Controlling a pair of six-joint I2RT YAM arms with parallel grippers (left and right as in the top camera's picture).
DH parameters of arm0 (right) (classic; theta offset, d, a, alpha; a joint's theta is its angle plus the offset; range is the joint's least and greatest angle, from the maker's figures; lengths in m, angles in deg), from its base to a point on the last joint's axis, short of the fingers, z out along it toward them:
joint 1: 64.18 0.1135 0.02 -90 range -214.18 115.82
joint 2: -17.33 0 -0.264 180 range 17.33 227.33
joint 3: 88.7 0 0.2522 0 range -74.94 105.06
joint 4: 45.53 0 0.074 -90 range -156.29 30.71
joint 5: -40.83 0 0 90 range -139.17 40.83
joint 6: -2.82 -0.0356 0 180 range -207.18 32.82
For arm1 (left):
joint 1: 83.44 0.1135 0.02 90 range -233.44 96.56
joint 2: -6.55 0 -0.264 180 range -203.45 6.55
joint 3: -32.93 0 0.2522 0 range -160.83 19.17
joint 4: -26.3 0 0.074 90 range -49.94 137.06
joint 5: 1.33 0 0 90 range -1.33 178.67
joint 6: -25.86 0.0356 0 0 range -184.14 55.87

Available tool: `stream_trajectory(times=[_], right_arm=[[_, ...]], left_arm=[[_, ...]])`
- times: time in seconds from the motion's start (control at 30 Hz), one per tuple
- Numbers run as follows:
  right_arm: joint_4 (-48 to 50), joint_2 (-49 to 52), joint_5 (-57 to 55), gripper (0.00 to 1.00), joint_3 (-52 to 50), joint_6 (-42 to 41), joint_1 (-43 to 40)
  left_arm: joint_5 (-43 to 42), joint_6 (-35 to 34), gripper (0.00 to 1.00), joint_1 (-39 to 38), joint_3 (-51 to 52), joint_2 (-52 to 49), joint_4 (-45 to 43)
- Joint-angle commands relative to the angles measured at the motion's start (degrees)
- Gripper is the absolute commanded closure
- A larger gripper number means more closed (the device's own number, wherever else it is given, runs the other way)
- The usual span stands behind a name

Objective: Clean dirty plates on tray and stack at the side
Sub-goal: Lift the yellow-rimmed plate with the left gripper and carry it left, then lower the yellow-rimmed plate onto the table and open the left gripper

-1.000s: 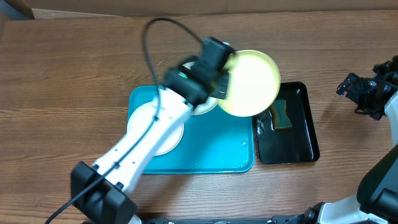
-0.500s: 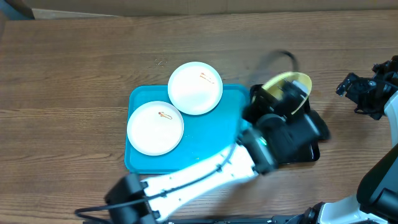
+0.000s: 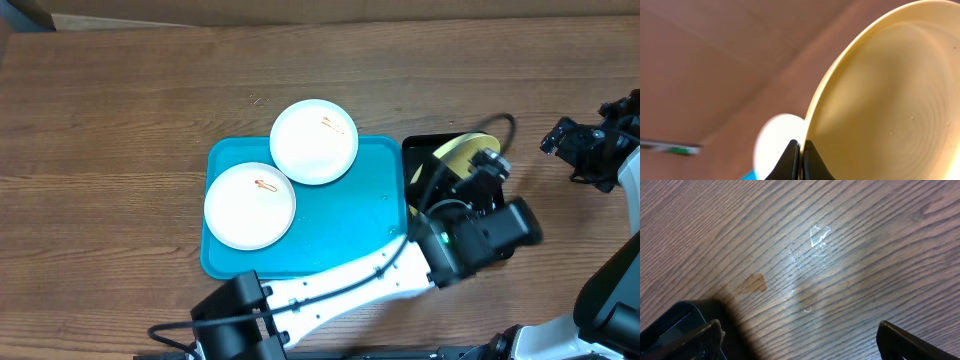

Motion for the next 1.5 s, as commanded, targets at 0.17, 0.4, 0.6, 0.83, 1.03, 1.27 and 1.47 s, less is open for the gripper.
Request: stream_trajectory(times=[0.17, 0.4, 0.6, 0.83, 1.03, 1.27, 1.47], right_arm=[[0.28, -1.22, 0.09, 0.00, 1.55, -0.24, 0.13], [0.28, -1.22, 0.09, 0.00, 1.55, -0.24, 0.13], [0.31, -1.22, 0.09, 0.00, 1.55, -0.24, 0.13], [0.31, -1.22, 0.07, 0.00, 1.55, -0.24, 0.13], [0.28, -1.22, 0.09, 0.00, 1.55, -0.24, 0.13], [0.31, -1.22, 0.07, 0.00, 1.55, -0.24, 0.13], [0.28, -1.22, 0.09, 0.00, 1.55, -0.24, 0.13]], left_arm=[[-41.79, -9.46, 0.96, 18.08, -5.75, 8.96, 6.60], [-61.40, -11.89, 0.96, 48.37, -5.95, 12.59, 17.42], [-63.36, -10.34, 0.96, 74.14, -5.16, 9.29, 22.12], [-60.39, -9.90, 0.96, 91.86, -4.46, -1.49, 22.01], [-61.07, -9.29, 0.96, 98.62, -4.46, -10.34, 19.63], [-65.42, -4.68, 0.96, 100.02, -4.46, -14.05, 15.65], [-65.31, -2.99, 0.67, 98.84, -4.57, -15.21, 15.43]])
